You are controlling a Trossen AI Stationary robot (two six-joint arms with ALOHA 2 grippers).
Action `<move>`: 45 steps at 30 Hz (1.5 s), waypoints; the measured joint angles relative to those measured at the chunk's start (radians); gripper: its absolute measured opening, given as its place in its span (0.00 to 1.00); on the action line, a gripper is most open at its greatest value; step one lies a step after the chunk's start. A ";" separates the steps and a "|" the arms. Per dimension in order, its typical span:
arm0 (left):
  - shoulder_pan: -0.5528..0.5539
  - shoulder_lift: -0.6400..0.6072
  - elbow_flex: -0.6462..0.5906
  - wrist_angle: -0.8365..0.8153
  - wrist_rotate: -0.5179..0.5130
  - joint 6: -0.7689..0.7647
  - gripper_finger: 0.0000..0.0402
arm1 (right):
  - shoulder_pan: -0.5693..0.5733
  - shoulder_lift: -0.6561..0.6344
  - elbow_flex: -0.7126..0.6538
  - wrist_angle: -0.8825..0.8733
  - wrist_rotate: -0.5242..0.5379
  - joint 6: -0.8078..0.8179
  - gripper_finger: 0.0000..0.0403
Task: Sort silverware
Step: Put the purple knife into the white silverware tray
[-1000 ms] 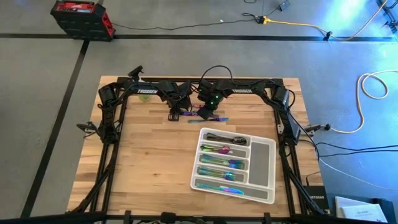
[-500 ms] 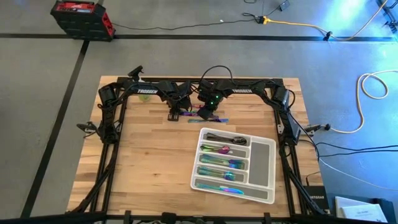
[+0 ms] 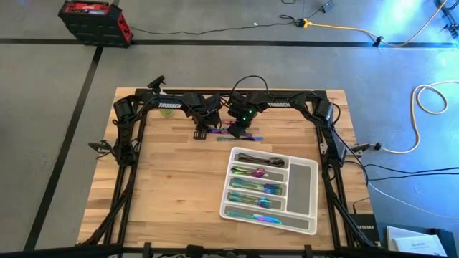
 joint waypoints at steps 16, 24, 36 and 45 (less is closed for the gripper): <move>0.000 0.000 0.000 -0.001 -0.004 -0.023 0.16 | 0.000 0.000 0.000 0.000 -0.001 -0.018 0.00; -0.001 0.000 0.000 -0.002 -0.011 -0.023 0.15 | -0.003 -0.057 0.000 -0.012 0.039 -0.052 0.00; 0.000 -0.015 0.019 -0.057 -0.040 -0.054 0.15 | -0.032 -0.095 0.010 -0.086 0.047 -0.069 0.00; -0.004 -0.018 0.094 -0.207 -0.035 -0.118 0.15 | -0.127 -0.203 0.012 -0.104 0.071 -0.049 0.00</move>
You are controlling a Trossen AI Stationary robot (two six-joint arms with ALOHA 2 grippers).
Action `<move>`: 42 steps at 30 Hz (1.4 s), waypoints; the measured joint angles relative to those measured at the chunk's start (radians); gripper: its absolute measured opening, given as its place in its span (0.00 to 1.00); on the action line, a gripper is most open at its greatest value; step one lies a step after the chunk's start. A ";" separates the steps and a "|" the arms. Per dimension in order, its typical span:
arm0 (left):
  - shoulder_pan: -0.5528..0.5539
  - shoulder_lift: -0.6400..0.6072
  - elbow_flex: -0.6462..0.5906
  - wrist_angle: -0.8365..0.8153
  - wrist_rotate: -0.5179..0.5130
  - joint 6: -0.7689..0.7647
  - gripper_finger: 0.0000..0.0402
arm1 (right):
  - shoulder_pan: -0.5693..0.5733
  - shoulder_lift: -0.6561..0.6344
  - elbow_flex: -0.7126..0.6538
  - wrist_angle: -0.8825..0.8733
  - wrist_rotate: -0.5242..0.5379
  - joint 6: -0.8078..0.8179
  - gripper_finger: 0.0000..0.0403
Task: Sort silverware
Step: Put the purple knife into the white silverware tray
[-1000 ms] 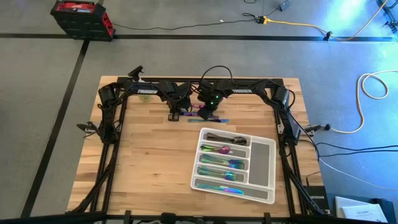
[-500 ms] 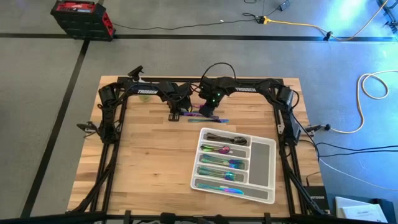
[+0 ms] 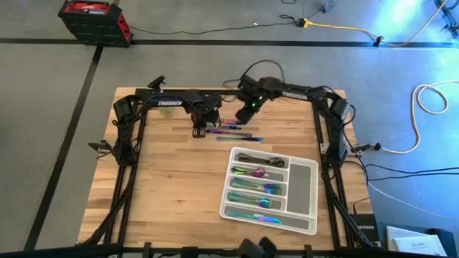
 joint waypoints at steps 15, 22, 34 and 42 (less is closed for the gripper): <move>-0.060 -0.145 0.092 -0.036 0.005 -0.042 0.15 | -0.074 -0.310 -0.001 0.069 0.131 0.200 0.00; -0.143 -0.217 0.094 -0.027 0.006 -0.132 0.14 | -0.076 -0.450 -0.002 0.007 0.169 0.224 0.00; -0.331 -0.225 0.095 0.050 -0.123 -0.407 0.15 | -0.066 -0.605 -0.002 -0.207 0.078 0.070 0.00; -0.317 -0.225 0.050 0.133 -0.153 -0.442 0.15 | 0.025 -0.555 -0.002 -0.152 0.024 -0.072 0.00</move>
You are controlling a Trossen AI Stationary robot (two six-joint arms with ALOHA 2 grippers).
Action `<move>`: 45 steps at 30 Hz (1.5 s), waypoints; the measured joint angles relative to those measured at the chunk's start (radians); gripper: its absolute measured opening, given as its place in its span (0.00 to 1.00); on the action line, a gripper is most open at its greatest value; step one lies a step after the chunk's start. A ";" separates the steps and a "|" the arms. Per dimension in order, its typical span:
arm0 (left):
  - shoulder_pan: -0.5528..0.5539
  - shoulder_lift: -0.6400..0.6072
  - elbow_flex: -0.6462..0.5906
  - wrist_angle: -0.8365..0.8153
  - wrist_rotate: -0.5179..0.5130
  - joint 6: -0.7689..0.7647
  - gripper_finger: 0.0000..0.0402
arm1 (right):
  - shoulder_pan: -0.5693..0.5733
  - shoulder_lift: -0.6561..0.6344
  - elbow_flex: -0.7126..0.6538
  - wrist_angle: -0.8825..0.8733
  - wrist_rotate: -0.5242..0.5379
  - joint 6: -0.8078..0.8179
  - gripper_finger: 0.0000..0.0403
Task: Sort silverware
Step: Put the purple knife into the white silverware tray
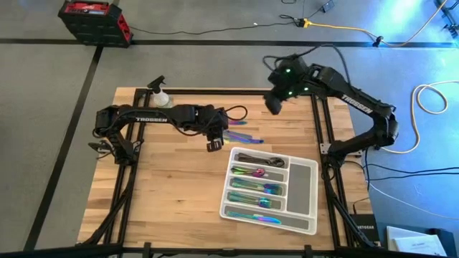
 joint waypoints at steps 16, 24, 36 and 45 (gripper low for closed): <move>0.175 0.002 -0.242 0.263 0.079 0.413 0.15 | 0.119 0.370 -0.002 0.174 -0.068 -0.013 0.00; 0.217 0.045 -0.311 0.363 0.166 0.481 0.15 | 0.115 0.450 -0.002 0.210 -0.094 0.028 0.00; 0.204 0.115 -0.306 0.394 0.227 0.486 0.15 | 0.116 0.449 -0.002 0.131 -0.139 0.041 0.00; 0.202 0.115 -0.298 0.396 0.226 0.492 0.15 | 0.116 0.448 -0.003 0.129 -0.165 0.041 0.00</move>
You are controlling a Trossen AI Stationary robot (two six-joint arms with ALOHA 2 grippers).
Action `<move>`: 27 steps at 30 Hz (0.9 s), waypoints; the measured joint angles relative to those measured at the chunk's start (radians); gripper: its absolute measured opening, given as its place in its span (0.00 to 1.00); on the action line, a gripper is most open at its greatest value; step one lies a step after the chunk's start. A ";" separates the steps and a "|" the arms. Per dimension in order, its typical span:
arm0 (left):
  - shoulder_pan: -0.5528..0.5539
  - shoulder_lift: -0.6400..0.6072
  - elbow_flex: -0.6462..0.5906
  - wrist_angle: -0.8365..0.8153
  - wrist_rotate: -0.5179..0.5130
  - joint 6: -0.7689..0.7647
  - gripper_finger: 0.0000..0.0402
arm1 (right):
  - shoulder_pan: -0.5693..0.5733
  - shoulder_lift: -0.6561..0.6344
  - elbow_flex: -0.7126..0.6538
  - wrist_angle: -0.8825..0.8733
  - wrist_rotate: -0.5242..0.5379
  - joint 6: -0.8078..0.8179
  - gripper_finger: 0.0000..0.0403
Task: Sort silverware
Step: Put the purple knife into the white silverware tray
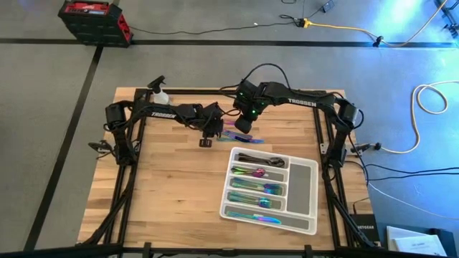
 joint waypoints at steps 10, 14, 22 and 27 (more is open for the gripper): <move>0.009 0.000 0.000 -0.004 0.025 0.043 0.15 | 0.000 0.000 0.000 0.000 0.000 0.007 0.00; 0.008 0.000 0.000 -0.013 0.028 0.042 0.15 | 0.000 0.000 0.000 0.000 0.000 0.002 0.00; 0.008 0.000 0.000 -0.008 0.012 0.027 0.33 | 0.000 0.000 0.000 0.001 -0.001 -0.012 0.00; 0.012 0.008 0.035 -0.012 -0.002 0.049 0.41 | 0.000 0.000 0.000 0.002 -0.002 -0.016 0.00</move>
